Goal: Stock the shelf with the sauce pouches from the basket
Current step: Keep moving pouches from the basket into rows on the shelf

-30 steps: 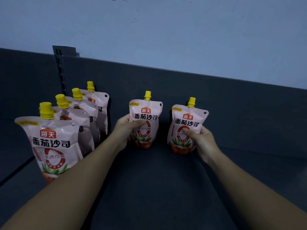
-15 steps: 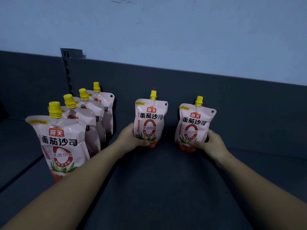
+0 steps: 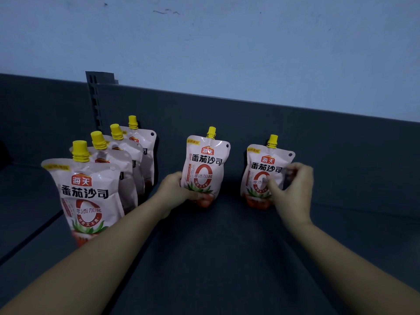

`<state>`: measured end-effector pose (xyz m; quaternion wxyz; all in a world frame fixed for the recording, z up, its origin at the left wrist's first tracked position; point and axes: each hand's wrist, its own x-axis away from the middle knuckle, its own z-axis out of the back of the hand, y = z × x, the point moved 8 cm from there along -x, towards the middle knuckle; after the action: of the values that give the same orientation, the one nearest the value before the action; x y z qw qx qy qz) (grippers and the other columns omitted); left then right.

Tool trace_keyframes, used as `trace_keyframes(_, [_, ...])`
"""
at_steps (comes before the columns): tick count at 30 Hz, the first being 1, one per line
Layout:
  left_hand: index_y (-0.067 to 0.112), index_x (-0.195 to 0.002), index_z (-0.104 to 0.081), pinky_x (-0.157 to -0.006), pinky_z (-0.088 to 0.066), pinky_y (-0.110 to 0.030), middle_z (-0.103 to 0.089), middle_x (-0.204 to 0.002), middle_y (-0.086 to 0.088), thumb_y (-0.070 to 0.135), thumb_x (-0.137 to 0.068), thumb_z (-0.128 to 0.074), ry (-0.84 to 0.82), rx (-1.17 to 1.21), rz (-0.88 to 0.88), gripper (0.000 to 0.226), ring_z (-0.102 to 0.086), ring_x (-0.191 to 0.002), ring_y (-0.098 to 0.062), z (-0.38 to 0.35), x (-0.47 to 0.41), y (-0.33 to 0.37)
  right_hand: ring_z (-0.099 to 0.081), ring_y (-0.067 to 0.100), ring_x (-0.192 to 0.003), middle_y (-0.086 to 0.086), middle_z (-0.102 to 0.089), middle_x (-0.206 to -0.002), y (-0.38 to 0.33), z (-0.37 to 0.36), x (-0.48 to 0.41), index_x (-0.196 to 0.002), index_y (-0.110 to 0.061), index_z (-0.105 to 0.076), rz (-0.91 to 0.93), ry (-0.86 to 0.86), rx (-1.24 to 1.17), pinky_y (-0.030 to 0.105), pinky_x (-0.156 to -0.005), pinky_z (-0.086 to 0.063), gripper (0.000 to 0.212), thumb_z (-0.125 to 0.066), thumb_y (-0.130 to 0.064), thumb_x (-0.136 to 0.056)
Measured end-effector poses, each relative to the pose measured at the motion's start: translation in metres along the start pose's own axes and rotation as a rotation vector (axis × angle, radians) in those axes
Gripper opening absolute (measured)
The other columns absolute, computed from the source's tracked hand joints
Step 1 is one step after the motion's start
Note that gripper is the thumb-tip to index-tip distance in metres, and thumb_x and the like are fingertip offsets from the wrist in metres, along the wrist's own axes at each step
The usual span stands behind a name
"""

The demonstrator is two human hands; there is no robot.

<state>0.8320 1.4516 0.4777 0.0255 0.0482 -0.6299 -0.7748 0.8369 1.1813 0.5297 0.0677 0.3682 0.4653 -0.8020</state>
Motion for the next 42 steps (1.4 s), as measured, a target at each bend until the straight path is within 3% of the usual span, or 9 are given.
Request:
trace_keyframes(3, [0.008, -0.101, -0.063, -0.057, -0.055, -0.015, -0.07, -0.091, -0.001, -0.007, -0.072, -0.072, -0.041, 0.052, 0.023, 0.034, -0.066, -0.083, -0.016, -0.005, 0.01, 0.006, -0.055, 0.013, -0.089, -0.002, -0.055, -0.099, -0.034, -0.043, 0.027, -0.107, -0.021, -0.047, 0.165, -0.446, 0.002, 0.025, -0.076, -0.047, 0.037, -0.07, -0.016, -0.079])
trace_keyframes(6, [0.01, -0.103, -0.065, -0.067, -0.056, -0.02, -0.071, -0.096, -0.002, 0.0, -0.076, -0.072, -0.081, 0.093, 0.041, 0.03, -0.067, -0.087, -0.015, -0.013, 0.018, 0.013, -0.038, -0.004, -0.122, -0.02, -0.035, -0.135, -0.048, -0.083, 0.064, -0.142, -0.027, -0.019, 0.221, -0.773, 0.042, 0.018, -0.105, -0.033, 0.088, -0.075, -0.031, -0.075])
trace_keyframes(10, [0.017, -0.105, -0.062, -0.06, -0.054, -0.015, -0.071, -0.097, 0.005, 0.007, -0.076, -0.073, -0.125, 0.079, -0.033, 0.032, -0.068, -0.081, -0.004, -0.016, 0.028, 0.023, -0.04, -0.025, -0.108, -0.038, -0.033, -0.12, -0.057, -0.087, 0.062, -0.143, -0.028, -0.017, 0.103, -0.674, -0.199, -0.003, -0.088, -0.036, 0.095, -0.079, -0.017, -0.071])
trace_keyframes(15, [0.016, -0.129, -0.033, -0.081, -0.055, -0.018, -0.058, -0.118, 0.009, -0.005, -0.065, -0.079, -0.141, -0.07, -0.23, 0.082, -0.059, -0.112, -0.011, -0.015, 0.039, 0.035, -0.053, 0.008, -0.118, -0.016, -0.046, -0.127, -0.054, -0.087, 0.06, -0.14, -0.032, -0.027, 0.039, -0.704, -0.273, 0.035, -0.096, -0.052, 0.09, -0.079, -0.013, -0.069])
trace_keyframes(22, [0.019, -0.143, -0.01, -0.086, -0.049, -0.013, -0.043, -0.134, 0.006, -0.006, -0.066, -0.077, -0.211, -0.199, -0.367, 0.105, -0.049, -0.122, -0.001, -0.023, 0.048, 0.049, -0.051, 0.011, -0.121, -0.016, -0.044, -0.127, -0.05, -0.086, 0.058, -0.14, -0.031, -0.025, 0.014, -0.806, -0.279, 0.035, -0.099, -0.05, 0.089, -0.077, -0.01, -0.071])
trace_keyframes(26, [0.028, -0.147, 0.014, -0.096, -0.05, -0.033, -0.029, -0.144, 0.002, 0.012, -0.06, -0.076, -0.1, -0.314, -0.287, 0.126, -0.049, -0.122, -0.011, -0.025, 0.046, 0.043, -0.057, 0.007, -0.112, -0.011, -0.051, -0.124, -0.047, -0.091, 0.057, -0.136, -0.037, -0.022, 0.016, -0.916, -0.266, 0.026, -0.094, -0.051, 0.085, -0.073, -0.005, -0.076])
trace_keyframes(34, [0.013, -0.149, 0.006, -0.087, -0.05, -0.038, -0.017, -0.151, -0.005, 0.017, -0.081, -0.063, 0.212, -0.679, -0.387, 0.097, -0.057, -0.11, -0.027, -0.03, 0.064, 0.057, -0.04, -0.022, -0.109, -0.019, -0.038, -0.13, -0.055, -0.089, 0.059, -0.147, -0.022, -0.016, 0.099, -0.762, -0.192, -0.001, -0.094, -0.033, 0.073, -0.052, 0.0, -0.088])
trace_keyframes(37, [0.016, -0.15, 0.003, -0.092, -0.05, -0.042, -0.023, -0.153, -0.002, 0.023, -0.086, -0.06, 0.24, -0.714, -0.468, 0.09, -0.058, -0.114, -0.026, -0.025, 0.073, 0.065, -0.042, -0.005, -0.12, -0.009, -0.043, -0.138, -0.057, -0.088, 0.057, -0.149, -0.031, -0.008, 0.202, -0.711, -0.09, 0.019, -0.108, -0.033, 0.071, -0.046, -0.012, -0.093])
trace_keyframes(42, [0.02, -0.149, -0.001, -0.093, -0.048, -0.04, -0.032, -0.151, 0.001, 0.025, -0.091, -0.054, 0.224, -0.752, -0.477, 0.078, -0.057, -0.116, -0.022, -0.013, 0.076, 0.07, -0.054, 0.005, -0.11, -0.005, -0.051, -0.131, -0.072, -0.079, 0.051, -0.149, -0.032, -0.007, 0.32, -0.651, 0.015, 0.027, -0.099, -0.044, 0.065, -0.042, -0.02, -0.096])
